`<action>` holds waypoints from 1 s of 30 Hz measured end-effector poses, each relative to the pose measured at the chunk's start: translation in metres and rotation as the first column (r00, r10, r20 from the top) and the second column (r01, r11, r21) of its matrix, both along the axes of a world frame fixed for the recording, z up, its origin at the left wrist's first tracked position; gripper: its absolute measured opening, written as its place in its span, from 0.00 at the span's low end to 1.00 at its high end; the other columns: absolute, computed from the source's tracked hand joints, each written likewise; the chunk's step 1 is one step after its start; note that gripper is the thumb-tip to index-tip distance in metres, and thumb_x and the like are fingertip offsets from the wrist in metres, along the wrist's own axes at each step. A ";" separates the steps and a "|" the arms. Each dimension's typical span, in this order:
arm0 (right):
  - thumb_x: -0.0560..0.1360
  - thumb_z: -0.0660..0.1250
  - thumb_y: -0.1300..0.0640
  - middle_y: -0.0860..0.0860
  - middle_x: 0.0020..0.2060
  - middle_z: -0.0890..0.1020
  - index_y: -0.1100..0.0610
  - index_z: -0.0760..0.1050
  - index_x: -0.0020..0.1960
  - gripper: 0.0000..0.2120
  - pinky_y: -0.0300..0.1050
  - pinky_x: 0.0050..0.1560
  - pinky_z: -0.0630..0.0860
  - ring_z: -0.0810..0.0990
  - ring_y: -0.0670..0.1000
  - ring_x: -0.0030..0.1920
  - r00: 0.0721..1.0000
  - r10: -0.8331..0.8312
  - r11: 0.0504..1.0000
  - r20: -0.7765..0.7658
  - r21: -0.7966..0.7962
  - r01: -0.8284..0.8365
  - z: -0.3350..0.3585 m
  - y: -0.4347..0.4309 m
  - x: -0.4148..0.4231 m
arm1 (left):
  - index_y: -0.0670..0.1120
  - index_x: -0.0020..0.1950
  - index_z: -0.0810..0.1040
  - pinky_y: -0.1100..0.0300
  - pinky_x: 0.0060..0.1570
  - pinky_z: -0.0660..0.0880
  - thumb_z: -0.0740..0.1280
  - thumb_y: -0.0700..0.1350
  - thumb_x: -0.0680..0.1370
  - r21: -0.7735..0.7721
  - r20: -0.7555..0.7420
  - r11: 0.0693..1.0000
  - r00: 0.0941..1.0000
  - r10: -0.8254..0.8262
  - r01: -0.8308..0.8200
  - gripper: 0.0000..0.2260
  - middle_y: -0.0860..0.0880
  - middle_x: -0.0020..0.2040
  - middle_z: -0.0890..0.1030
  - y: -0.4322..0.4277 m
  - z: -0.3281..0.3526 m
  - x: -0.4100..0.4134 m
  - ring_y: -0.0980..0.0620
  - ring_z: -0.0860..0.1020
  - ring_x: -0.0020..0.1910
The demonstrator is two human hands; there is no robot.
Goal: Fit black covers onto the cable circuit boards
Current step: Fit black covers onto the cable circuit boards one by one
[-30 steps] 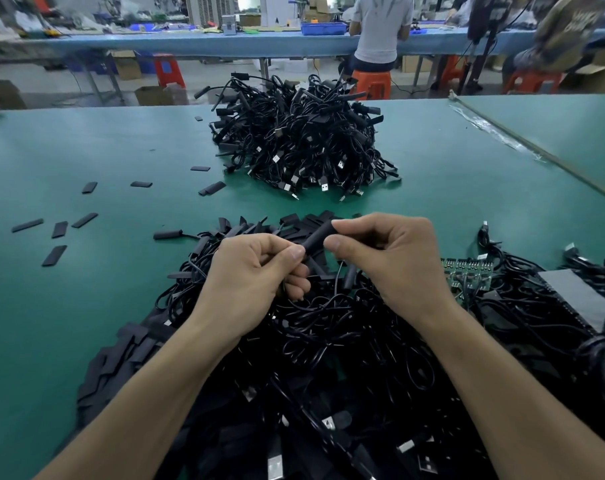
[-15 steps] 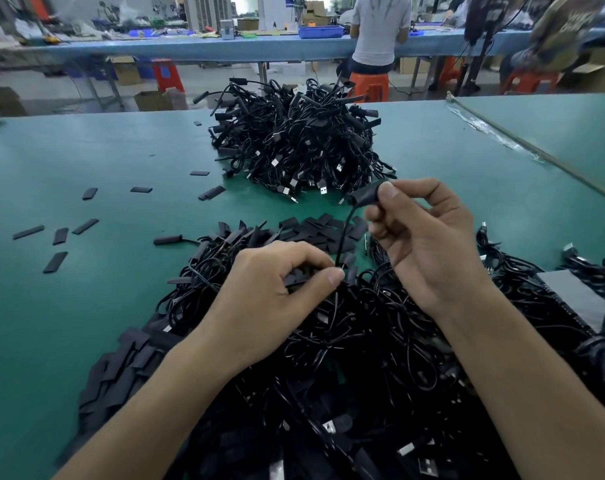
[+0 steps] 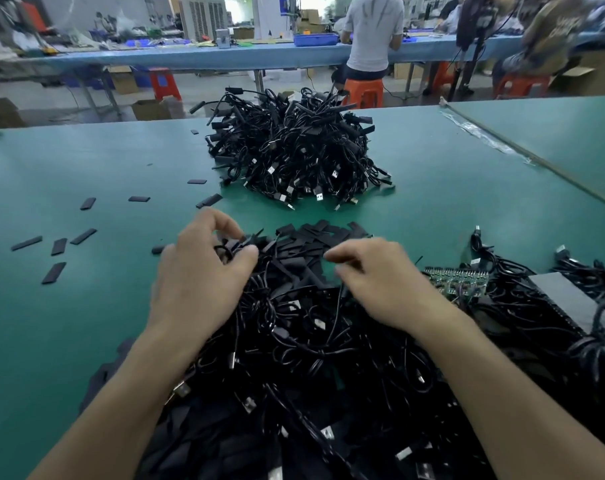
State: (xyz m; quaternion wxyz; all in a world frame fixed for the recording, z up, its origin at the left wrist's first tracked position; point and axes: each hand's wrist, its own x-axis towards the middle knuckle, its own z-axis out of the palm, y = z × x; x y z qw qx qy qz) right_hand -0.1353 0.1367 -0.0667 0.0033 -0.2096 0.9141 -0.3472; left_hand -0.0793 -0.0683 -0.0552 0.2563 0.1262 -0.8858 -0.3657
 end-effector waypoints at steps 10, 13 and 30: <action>0.78 0.67 0.43 0.49 0.53 0.77 0.46 0.82 0.54 0.10 0.51 0.58 0.70 0.73 0.54 0.58 0.980 0.062 0.923 -0.190 0.384 0.016 0.006 -0.018 0.001 | 0.57 0.56 0.82 0.51 0.62 0.68 0.65 0.65 0.71 -0.339 0.171 0.900 0.958 -0.229 0.275 0.19 0.57 0.60 0.76 0.020 -0.003 0.007 0.52 0.73 0.60; 0.77 0.70 0.47 0.46 0.44 0.73 0.46 0.84 0.50 0.05 0.45 0.47 0.71 0.74 0.49 0.47 0.978 -0.019 0.999 -0.210 0.032 0.027 0.008 -0.022 0.000 | 0.61 0.68 0.72 0.47 0.63 0.70 0.63 0.71 0.67 -0.378 0.320 0.848 0.912 -0.257 0.371 0.31 0.59 0.58 0.77 0.023 -0.002 0.009 0.53 0.73 0.61; 0.70 0.71 0.36 0.43 0.55 0.81 0.44 0.76 0.64 0.25 0.58 0.65 0.69 0.77 0.49 0.58 0.941 0.197 0.801 0.275 0.508 -0.317 0.018 -0.021 -0.025 | 0.63 0.51 0.77 0.27 0.69 0.50 0.67 0.65 0.68 -0.317 0.379 0.922 0.921 -0.092 0.223 0.15 0.60 0.70 0.67 0.022 -0.021 0.004 0.55 0.58 0.72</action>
